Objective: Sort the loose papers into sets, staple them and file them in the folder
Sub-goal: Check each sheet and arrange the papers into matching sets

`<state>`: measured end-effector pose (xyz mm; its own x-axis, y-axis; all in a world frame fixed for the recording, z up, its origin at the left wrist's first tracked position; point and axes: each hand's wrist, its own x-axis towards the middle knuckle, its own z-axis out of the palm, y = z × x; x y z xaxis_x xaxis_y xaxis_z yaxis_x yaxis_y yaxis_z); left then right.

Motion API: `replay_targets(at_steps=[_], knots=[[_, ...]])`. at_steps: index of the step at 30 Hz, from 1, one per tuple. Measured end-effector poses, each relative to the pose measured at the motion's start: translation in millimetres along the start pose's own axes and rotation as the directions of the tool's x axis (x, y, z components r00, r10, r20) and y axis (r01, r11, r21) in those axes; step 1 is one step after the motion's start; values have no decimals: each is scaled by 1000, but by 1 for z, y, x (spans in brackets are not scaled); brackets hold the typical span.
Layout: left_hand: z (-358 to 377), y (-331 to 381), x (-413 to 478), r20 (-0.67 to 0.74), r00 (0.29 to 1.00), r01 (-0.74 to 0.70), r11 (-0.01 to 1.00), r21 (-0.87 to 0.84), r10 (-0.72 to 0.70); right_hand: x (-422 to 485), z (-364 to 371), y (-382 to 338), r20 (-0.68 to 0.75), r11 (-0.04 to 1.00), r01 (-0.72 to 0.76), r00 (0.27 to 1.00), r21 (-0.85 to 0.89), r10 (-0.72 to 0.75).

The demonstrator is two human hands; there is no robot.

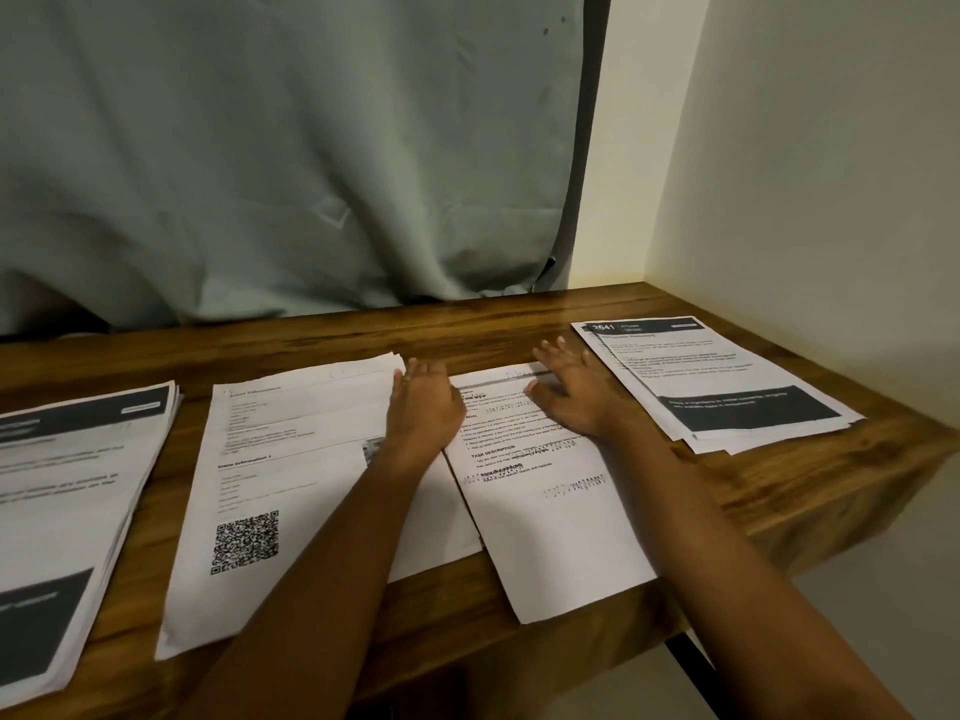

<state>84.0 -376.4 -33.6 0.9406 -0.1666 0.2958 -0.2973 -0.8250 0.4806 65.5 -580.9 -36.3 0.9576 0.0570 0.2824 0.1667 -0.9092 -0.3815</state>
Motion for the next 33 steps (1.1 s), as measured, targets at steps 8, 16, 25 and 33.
replay_targets(at_steps=[8, 16, 25, 33], knots=[[-3, -35, 14, 87, 995, 55, 998, -38, -52, 0, 8, -7, 145, 994, -42, 989, 105, 27], [0, -34, 16, 34, 993, 119, 972, -200, -114, 6, -14, -35, 193, 998, 6, 981, -66, 7], [-6, -27, 11, -149, 976, 78, 899, -430, -157, 37, 32, -59, -20, 943, 71, 997, 326, -69], [-4, -28, 16, -165, 972, 71, 878, -473, -168, 33, 36, -66, -95, 835, 74, 995, 545, -26]])
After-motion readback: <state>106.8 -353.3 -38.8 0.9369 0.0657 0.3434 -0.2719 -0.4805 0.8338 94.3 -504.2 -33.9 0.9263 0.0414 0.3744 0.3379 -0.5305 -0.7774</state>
